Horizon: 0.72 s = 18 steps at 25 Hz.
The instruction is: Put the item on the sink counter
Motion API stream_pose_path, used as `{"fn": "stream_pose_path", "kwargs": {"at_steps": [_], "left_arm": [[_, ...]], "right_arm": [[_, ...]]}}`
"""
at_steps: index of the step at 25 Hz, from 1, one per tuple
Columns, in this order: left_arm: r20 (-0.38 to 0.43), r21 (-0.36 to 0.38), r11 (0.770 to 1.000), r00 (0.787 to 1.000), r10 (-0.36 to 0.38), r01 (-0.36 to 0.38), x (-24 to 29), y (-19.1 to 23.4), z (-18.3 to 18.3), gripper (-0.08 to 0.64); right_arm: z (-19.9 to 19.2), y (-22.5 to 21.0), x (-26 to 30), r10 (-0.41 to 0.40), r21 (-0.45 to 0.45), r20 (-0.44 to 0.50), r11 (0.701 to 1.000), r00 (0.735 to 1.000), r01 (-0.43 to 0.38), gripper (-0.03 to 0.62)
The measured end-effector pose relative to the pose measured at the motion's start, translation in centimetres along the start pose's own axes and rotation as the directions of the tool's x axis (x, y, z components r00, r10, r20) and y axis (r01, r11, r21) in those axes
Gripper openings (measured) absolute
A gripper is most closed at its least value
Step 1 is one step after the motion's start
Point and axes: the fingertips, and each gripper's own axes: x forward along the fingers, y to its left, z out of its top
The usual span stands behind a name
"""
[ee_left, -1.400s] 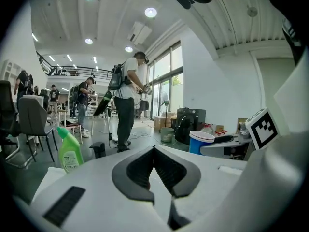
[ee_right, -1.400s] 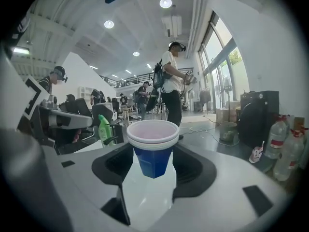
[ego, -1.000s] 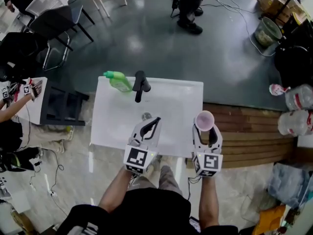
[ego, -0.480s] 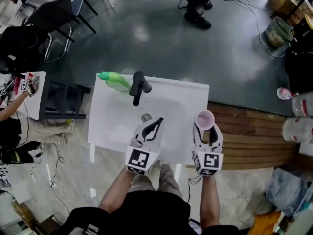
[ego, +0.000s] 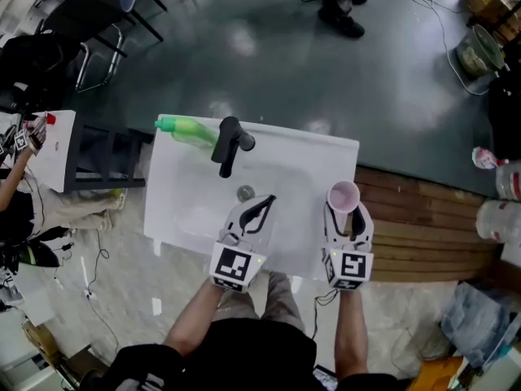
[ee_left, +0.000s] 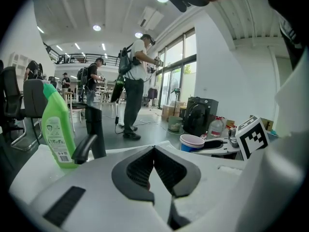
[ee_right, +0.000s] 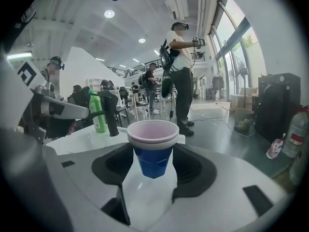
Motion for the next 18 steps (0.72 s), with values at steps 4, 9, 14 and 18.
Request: {"fn": "stream_pose_path", "kwargs": {"at_steps": [4,9,14,18], "left_arm": [[-0.005,-0.001,1.0,1.0,0.005,-0.005,0.5,0.4,-0.4,0.002],[-0.007,-0.013,1.0,1.0,0.014,-0.014,0.6,0.8,-1.1,0.002],[-0.025,-0.018,1.0,0.999,0.02,-0.021,0.6,1.1,-1.7,0.002],[-0.021,-0.013,1.0,0.999,0.027,-0.027,0.7,1.3,-1.8,0.002]], "right_arm": [[-0.7,-0.4,0.7,0.004,-0.017,-0.014,1.0,1.0,-0.004,0.255],[-0.2,0.0,1.5,0.006,-0.023,-0.025,1.0,1.0,-0.006,0.256],[-1.7,-0.1,2.0,0.009,-0.025,-0.043,1.0,0.999,-0.01,0.256],[-1.9,-0.4,2.3,0.006,-0.039,-0.031,0.999,1.0,-0.007,0.256]]}}
